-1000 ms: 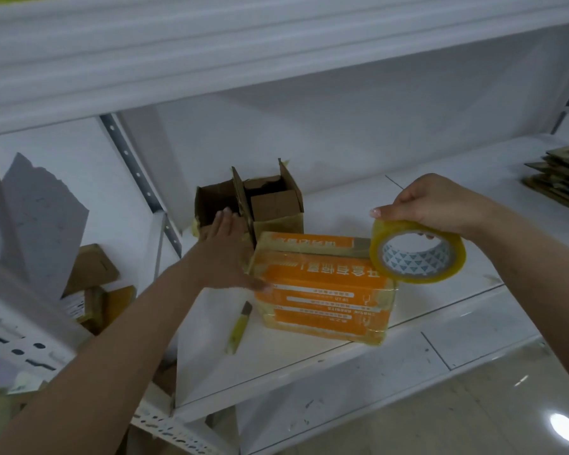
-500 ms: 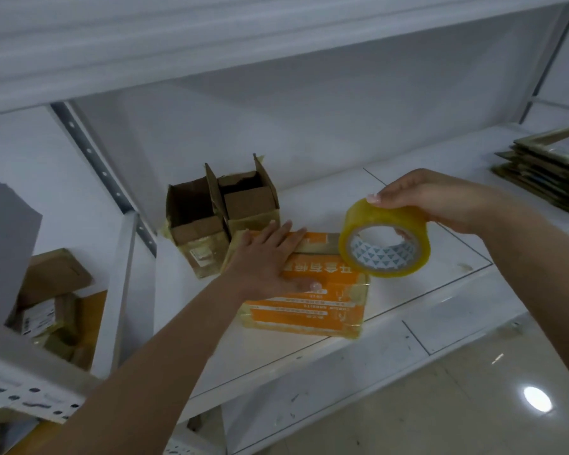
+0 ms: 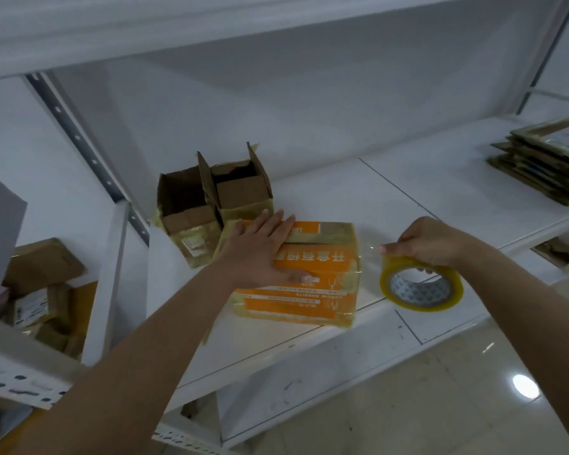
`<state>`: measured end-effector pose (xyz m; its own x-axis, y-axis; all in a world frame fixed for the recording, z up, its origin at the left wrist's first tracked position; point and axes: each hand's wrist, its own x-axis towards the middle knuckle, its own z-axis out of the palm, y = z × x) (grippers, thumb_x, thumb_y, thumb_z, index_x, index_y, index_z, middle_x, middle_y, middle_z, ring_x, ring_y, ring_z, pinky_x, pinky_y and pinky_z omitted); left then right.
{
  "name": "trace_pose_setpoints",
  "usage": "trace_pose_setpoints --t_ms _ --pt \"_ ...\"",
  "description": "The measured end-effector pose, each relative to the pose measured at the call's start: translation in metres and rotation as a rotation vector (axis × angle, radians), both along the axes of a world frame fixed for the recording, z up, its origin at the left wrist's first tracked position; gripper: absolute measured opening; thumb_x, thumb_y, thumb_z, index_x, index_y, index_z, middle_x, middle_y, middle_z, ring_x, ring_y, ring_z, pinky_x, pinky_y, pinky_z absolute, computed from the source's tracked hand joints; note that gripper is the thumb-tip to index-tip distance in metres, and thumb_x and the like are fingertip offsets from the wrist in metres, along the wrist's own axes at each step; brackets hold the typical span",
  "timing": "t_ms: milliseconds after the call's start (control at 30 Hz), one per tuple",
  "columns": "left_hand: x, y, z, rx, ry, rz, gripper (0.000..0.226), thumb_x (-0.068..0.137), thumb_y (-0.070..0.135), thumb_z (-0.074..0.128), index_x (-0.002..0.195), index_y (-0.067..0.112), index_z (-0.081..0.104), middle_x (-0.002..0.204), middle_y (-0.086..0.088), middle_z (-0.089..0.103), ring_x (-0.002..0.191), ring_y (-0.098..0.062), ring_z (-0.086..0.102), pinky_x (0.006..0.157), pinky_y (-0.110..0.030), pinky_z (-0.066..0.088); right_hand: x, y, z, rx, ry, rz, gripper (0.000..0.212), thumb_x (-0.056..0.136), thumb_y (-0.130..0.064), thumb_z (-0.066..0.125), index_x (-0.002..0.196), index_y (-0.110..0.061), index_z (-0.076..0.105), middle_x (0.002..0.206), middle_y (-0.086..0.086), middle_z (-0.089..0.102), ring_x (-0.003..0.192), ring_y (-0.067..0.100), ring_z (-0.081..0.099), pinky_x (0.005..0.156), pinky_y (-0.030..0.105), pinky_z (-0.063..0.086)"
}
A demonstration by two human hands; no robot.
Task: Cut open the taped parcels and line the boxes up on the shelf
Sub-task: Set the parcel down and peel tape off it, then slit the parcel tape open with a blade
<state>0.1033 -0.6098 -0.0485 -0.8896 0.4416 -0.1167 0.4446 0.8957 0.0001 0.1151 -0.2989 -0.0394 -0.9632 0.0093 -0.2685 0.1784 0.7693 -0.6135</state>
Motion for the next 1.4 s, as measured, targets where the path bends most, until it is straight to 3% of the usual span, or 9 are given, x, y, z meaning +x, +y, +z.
trace_pose_setpoints --t_ms 200,333,533,700,900,1067,1167,1267,1400 --pt "0.004 0.003 0.013 -0.011 -0.073 0.002 0.128 0.050 0.100 0.009 0.151 0.029 -0.022 0.161 0.003 -0.024 0.148 -0.018 -0.022 0.119 -0.057 -0.006 0.000 -0.018 -0.020 -0.017 -0.039 0.012 0.062 0.080 -0.053 0.073 0.074 0.008 0.070 0.053 0.011 0.062 0.043 0.019 0.061 0.046 0.025 0.049" --pt "0.020 0.031 0.016 0.065 0.123 -0.103 0.116 0.066 0.096 0.006 0.150 0.022 -0.025 0.157 0.000 -0.028 0.146 -0.018 -0.027 0.115 -0.056 -0.019 0.002 -0.021 -0.023 -0.007 -0.014 0.034 0.058 0.081 -0.055 0.070 0.079 0.003 0.074 0.072 0.018 0.072 0.063 0.029 0.071 0.061 0.037 0.058" --pt "0.034 0.058 0.011 0.047 -0.031 -0.170 0.091 0.090 0.072 0.032 0.157 0.020 -0.002 0.164 0.002 -0.009 0.151 -0.016 -0.008 0.121 -0.046 0.002 0.000 -0.025 -0.030 -0.020 0.001 0.004 0.048 0.082 -0.052 0.069 0.068 -0.007 0.074 0.059 0.004 0.069 0.054 0.019 0.068 0.054 0.026 0.052" --pt "0.039 0.089 0.006 0.071 0.085 -0.192 0.082 0.095 0.066 0.030 0.157 0.017 0.006 0.165 -0.003 -0.002 0.151 -0.027 -0.005 0.119 -0.051 0.010 0.001 -0.025 -0.027 -0.005 0.012 0.042 0.048 0.085 -0.051 0.066 0.066 -0.007 0.073 0.058 0.005 0.067 0.057 0.020 0.065 0.055 0.027 0.046" --pt "0.018 0.065 0.001 0.132 0.001 -0.338 0.076 0.096 0.052 0.046 0.156 0.029 0.006 0.164 0.010 -0.004 0.150 -0.015 -0.010 0.119 -0.042 0.001 0.006 -0.024 -0.024 -0.234 -0.046 0.145 0.022 0.092 -0.036 0.065 0.111 -0.028 0.071 0.103 -0.004 0.069 0.089 0.010 0.064 0.074 0.023 0.047" --pt "0.023 0.059 -0.011 0.106 0.164 -0.310 0.085 0.091 0.064 0.046 0.156 0.028 0.005 0.164 0.008 -0.004 0.149 -0.018 -0.015 0.119 -0.049 -0.003 0.001 -0.033 -0.025 -0.226 -0.044 0.179 0.009 0.091 -0.032 0.067 0.087 -0.038 0.072 0.079 -0.019 0.069 0.072 -0.004 0.063 0.060 0.011 0.042" --pt "0.038 0.038 -0.021 0.424 0.313 -0.177 0.086 0.090 0.063 0.049 0.156 0.020 0.015 0.164 -0.001 0.009 0.151 -0.019 -0.007 0.119 -0.053 0.005 -0.001 -0.033 -0.027 -0.231 -0.034 0.144 0.007 0.089 -0.034 0.069 0.086 -0.038 0.073 0.077 -0.020 0.069 0.072 -0.002 0.063 0.060 0.014 0.042" --pt "0.058 -0.002 -0.042 0.829 0.521 0.144 0.062 0.099 0.043 0.044 0.147 0.005 0.036 0.153 -0.014 0.035 0.145 -0.029 0.028 0.114 -0.049 0.031 -0.002 -0.032 -0.029 -0.217 -0.033 0.120 0.013 0.089 -0.036 0.069 0.077 -0.041 0.072 0.074 -0.023 0.068 0.073 -0.001 0.063 0.061 0.017 0.041" --pt "0.065 -0.050 -0.081 0.597 0.406 0.709 0.049 0.097 0.028 0.054 0.140 0.007 0.043 0.145 -0.014 0.042 0.132 -0.031 0.040 0.099 -0.046 0.045 -0.004 -0.033 -0.029 -0.209 -0.026 0.103 0.015 0.087 -0.036 0.071 0.073 -0.040 0.073 0.067 -0.025 0.068 0.070 -0.003 0.063 0.061 0.018 0.042"
